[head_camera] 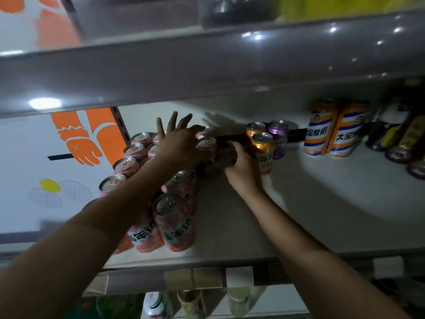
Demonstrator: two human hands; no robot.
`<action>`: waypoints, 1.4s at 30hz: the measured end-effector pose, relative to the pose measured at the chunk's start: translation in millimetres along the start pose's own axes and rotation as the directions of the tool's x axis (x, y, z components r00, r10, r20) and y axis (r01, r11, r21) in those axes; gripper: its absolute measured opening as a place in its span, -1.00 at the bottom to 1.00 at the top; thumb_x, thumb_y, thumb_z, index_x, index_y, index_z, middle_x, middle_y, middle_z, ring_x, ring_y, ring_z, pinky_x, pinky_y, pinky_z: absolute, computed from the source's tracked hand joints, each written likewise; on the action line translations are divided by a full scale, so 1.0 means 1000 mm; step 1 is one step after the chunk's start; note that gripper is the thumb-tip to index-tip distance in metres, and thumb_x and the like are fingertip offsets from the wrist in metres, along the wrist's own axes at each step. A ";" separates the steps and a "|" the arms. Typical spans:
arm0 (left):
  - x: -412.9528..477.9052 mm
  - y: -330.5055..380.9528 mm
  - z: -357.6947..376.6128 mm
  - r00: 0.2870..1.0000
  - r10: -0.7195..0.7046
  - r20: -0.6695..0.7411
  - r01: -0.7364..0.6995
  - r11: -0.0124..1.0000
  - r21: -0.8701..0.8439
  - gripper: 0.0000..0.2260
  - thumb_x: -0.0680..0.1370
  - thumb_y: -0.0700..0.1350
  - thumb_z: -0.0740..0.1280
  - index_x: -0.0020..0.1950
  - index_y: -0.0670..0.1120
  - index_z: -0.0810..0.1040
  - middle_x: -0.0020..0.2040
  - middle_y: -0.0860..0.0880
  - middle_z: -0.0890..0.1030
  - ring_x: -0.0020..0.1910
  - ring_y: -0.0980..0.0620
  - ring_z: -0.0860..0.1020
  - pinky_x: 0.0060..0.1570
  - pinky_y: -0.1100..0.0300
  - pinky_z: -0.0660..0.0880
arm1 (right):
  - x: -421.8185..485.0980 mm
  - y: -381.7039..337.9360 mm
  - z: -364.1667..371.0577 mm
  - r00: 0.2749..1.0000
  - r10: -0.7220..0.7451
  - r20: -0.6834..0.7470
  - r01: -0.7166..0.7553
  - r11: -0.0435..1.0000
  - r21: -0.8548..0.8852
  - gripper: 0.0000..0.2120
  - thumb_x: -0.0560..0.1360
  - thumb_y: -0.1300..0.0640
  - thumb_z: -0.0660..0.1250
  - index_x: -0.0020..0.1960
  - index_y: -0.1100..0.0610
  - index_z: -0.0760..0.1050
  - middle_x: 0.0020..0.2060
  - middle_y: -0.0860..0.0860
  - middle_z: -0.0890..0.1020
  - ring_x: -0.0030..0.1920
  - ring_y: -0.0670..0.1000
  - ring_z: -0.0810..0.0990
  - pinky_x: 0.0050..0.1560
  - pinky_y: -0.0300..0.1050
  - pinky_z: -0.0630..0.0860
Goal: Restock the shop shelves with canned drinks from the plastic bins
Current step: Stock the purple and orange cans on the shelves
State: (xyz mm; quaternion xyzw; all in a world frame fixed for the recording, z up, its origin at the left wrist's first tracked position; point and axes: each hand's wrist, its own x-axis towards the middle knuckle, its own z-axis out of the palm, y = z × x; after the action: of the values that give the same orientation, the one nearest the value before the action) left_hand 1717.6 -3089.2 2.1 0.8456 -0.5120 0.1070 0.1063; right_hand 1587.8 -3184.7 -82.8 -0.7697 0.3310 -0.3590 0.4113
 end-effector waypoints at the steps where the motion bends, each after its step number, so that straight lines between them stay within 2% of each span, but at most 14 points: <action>1: -0.010 0.008 -0.004 0.999 0.004 -0.044 -0.007 0.998 -0.065 -0.35 0.48 0.29 0.38 0.54 0.15 0.35 0.65 -0.03 0.13 0.64 -0.13 -0.09 0.53 -0.29 -0.24 | -0.008 -0.005 -0.012 1.000 0.000 -0.006 0.001 1.000 0.019 -0.37 0.41 0.17 0.41 0.45 -0.07 0.38 0.26 0.00 0.61 0.25 0.03 0.58 0.26 0.00 0.53; 4: -0.050 0.046 -0.018 0.974 0.053 -0.219 -0.141 0.901 -0.409 -0.39 0.42 0.26 0.25 0.40 0.03 0.54 0.47 -0.09 0.47 0.50 -0.18 0.33 0.50 -0.26 0.18 | -0.040 -0.016 -0.063 1.000 -0.017 -0.026 0.019 0.997 0.071 -0.39 0.42 0.14 0.48 0.42 -0.12 0.42 0.20 -0.09 0.64 0.17 -0.08 0.62 0.14 -0.18 0.55; 7: -0.096 0.104 -0.017 0.951 -0.028 -0.307 -0.224 0.623 -0.750 -0.54 0.42 0.16 0.29 0.27 0.05 0.61 0.23 0.00 0.65 0.23 0.02 0.59 0.28 -0.02 0.49 | -0.082 -0.027 -0.121 0.996 -0.011 -0.087 0.029 0.978 0.205 -0.45 0.43 0.30 0.51 0.33 -0.06 0.50 0.20 -0.03 0.65 0.14 -0.13 0.63 0.13 -0.17 0.57; 9: -0.118 0.152 -0.012 0.966 -0.081 -0.247 -0.180 0.473 -0.862 -0.64 0.46 0.09 0.40 0.25 0.16 0.60 0.20 0.11 0.66 0.20 0.12 0.61 0.23 0.08 0.53 | -0.110 -0.025 -0.163 0.984 0.104 -0.143 -0.049 0.937 0.346 -0.50 0.45 0.51 0.41 0.27 0.10 0.51 0.23 0.17 0.61 0.16 -0.01 0.61 -0.06 -0.24 0.62; 11: -0.136 0.205 -0.010 0.975 -0.048 -0.218 -0.177 0.431 -0.885 -0.62 0.48 0.00 0.47 0.22 0.34 0.50 0.22 0.25 0.58 0.26 0.14 0.55 0.20 0.40 0.41 | -0.146 -0.025 -0.209 0.973 0.102 -0.208 -0.034 0.950 0.309 -0.52 0.44 0.58 0.36 0.26 0.20 0.51 0.21 0.28 0.59 0.19 0.10 0.59 -0.18 -0.34 0.58; 13: -0.149 0.257 -0.009 0.978 0.043 -0.204 -0.206 0.365 -0.908 -0.58 0.45 0.02 0.46 0.12 0.49 0.43 0.20 0.34 0.51 0.30 0.16 0.51 0.11 0.62 0.25 | -0.180 -0.024 -0.260 0.955 0.094 -0.283 -0.002 0.951 0.309 -0.50 0.40 0.58 0.40 0.27 0.25 0.51 0.15 0.33 0.61 0.16 -0.03 0.64 -0.17 -0.40 0.54; 15: -0.159 0.303 -0.017 0.979 0.149 -0.139 -0.177 0.285 -0.942 -0.58 0.43 0.10 0.48 -0.01 0.64 0.44 0.25 0.28 0.52 0.27 0.27 0.48 0.10 0.61 0.24 | -0.194 -0.005 -0.301 0.922 0.091 -0.376 -0.023 0.983 0.182 -0.59 0.42 0.55 0.42 0.18 0.23 0.56 0.04 0.29 0.62 -0.02 -0.15 0.67 -0.11 -0.40 0.56; 18: -0.182 0.361 -0.034 0.947 0.313 -0.077 -0.127 0.142 -0.982 -0.54 0.27 0.25 0.58 0.08 0.50 0.49 0.29 0.15 0.55 0.12 0.50 0.48 0.07 0.56 0.33 | -0.242 0.022 -0.356 0.846 0.129 -0.517 -0.051 0.985 0.162 -0.31 0.19 0.31 0.70 0.26 0.04 0.57 0.05 0.30 0.66 0.30 0.23 0.57 0.38 0.22 0.44; 20: -0.200 0.397 -0.041 0.932 0.357 -0.056 -0.080 0.054 -0.995 -0.61 0.44 0.08 0.52 0.22 0.35 0.55 0.17 0.17 0.63 0.16 0.34 0.57 -0.01 0.53 0.41 | -0.277 0.006 -0.389 0.777 0.193 -0.599 -0.034 0.963 0.266 -0.39 0.29 0.39 0.62 0.25 0.03 0.56 0.06 0.16 0.70 0.20 0.08 0.64 0.19 -0.07 0.59; 23: -0.233 0.444 -0.050 0.912 0.398 -0.096 -0.086 -0.043 -0.995 -0.72 0.57 -0.12 0.44 0.24 0.13 0.59 -0.07 0.24 0.71 -0.07 0.25 0.65 -0.10 0.35 0.54 | -0.333 -0.028 -0.425 0.710 0.248 -0.659 -0.037 0.948 0.317 -0.50 0.41 0.42 0.50 0.24 0.02 0.53 0.11 0.07 0.67 -0.03 -0.25 0.67 -0.13 -0.39 0.56; 27: -0.275 0.492 -0.054 0.887 0.445 -0.123 -0.085 -0.104 -0.991 -0.70 0.57 -0.16 0.44 0.24 0.15 0.60 0.21 0.20 0.65 0.26 0.17 0.58 0.31 0.12 0.49 | -0.378 -0.025 -0.454 0.665 0.206 -0.718 -0.030 0.968 0.250 -0.48 0.46 0.35 0.48 0.36 0.07 0.49 0.20 0.01 0.63 0.03 -0.32 0.62 -0.10 -0.40 0.56; 31: -0.309 0.526 -0.067 0.848 0.515 -0.126 -0.054 -0.154 -0.987 -0.69 0.59 -0.18 0.39 0.19 0.23 0.59 0.19 0.24 0.64 0.22 0.27 0.57 0.20 0.33 0.50 | -0.412 -0.035 -0.475 0.611 0.157 -0.776 -0.037 0.985 0.170 -0.51 0.46 0.33 0.49 0.34 0.06 0.51 0.16 -0.01 0.65 0.00 -0.37 0.62 -0.02 -0.38 0.58; 35: -0.332 0.555 -0.077 0.816 0.561 -0.139 -0.005 -0.234 -0.972 -0.71 0.62 -0.19 0.35 0.21 0.17 0.60 0.15 0.24 0.65 0.13 0.35 0.59 0.11 0.38 0.50 | -0.440 -0.039 -0.495 0.532 0.133 -0.836 -0.060 0.991 0.120 -0.55 0.47 0.25 0.51 0.26 -0.10 0.54 0.12 -0.13 0.67 0.11 -0.24 0.64 0.21 -0.09 0.60; 42: -0.379 0.620 -0.088 0.754 0.630 -0.187 0.019 -0.305 -0.952 -0.74 0.64 -0.14 0.34 0.22 0.20 0.59 0.23 0.16 0.64 0.25 0.22 0.57 0.17 0.27 0.50 | -0.498 -0.046 -0.540 0.432 0.086 -0.898 -0.090 0.995 0.051 -0.55 0.49 0.21 0.49 0.32 -0.08 0.52 0.16 -0.18 0.64 0.14 -0.27 0.60 0.16 -0.25 0.58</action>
State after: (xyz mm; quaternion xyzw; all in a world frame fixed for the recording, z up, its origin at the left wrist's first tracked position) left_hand 988.8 -3025.4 19.8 0.2646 -0.6203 -0.4807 0.5605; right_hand 891.6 -2977.6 35.5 -0.4447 0.5390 -0.6898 0.1896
